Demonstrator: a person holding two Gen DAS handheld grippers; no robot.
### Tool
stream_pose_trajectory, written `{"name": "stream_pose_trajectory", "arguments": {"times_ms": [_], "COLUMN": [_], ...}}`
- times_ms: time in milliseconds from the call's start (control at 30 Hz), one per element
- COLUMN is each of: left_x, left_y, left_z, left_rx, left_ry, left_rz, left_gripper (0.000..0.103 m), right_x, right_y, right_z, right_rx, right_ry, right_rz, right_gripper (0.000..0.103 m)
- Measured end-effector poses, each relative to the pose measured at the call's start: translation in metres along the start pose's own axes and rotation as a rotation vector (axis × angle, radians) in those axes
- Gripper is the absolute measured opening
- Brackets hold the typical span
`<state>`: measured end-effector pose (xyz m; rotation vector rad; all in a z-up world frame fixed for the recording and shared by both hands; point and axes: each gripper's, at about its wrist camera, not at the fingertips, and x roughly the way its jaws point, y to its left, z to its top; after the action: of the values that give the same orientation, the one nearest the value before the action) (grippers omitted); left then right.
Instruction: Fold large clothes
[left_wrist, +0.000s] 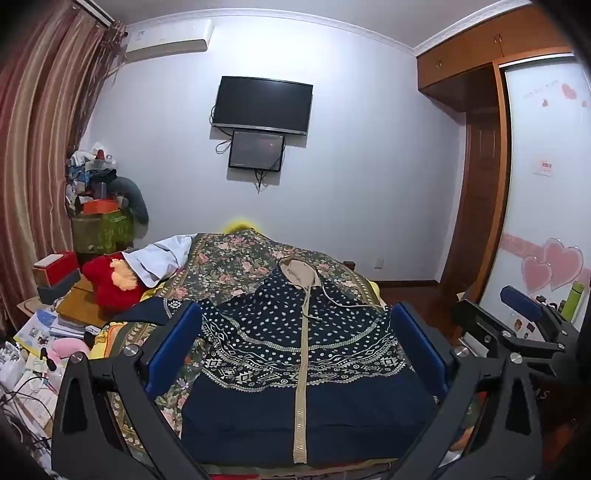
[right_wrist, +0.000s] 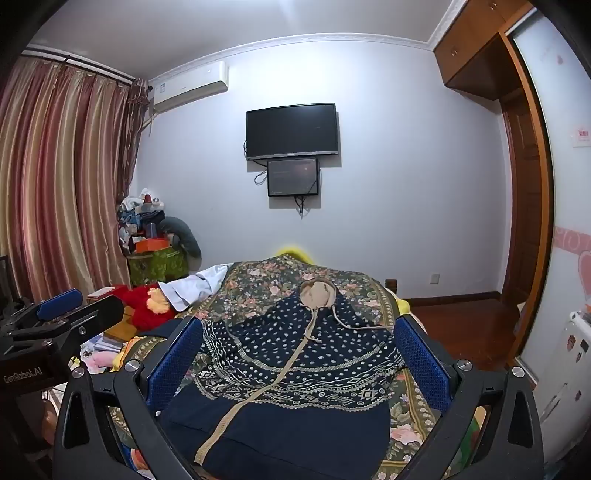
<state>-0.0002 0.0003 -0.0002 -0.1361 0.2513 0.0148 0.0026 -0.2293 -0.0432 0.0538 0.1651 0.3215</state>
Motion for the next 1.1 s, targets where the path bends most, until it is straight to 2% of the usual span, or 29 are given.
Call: {"name": "stream_pose_trajectory", "arguments": {"times_ms": [400, 500, 1100], "left_x": [0.013, 0.003, 0.002], "left_y": [-0.013, 0.005, 0.003], "left_z": [0.005, 0.000, 0.001], "left_rx": [0.004, -0.008, 0.003], "left_ry": [0.014, 0.001, -0.006], "left_rz": [0.018, 0.007, 0.009], "left_gripper": [0.103, 0.103, 0.103], "right_x": [0.000, -0.002, -0.004], "right_y": [0.000, 0.000, -0.001], "right_z": [0.002, 0.002, 0.012], "right_rx": [-0.002, -0.004, -0.003], "right_ry": [0.007, 0.005, -0.003], "right_rz": [-0.002, -0.002, -0.002], "right_gripper": [0.103, 0.103, 0.103]}}
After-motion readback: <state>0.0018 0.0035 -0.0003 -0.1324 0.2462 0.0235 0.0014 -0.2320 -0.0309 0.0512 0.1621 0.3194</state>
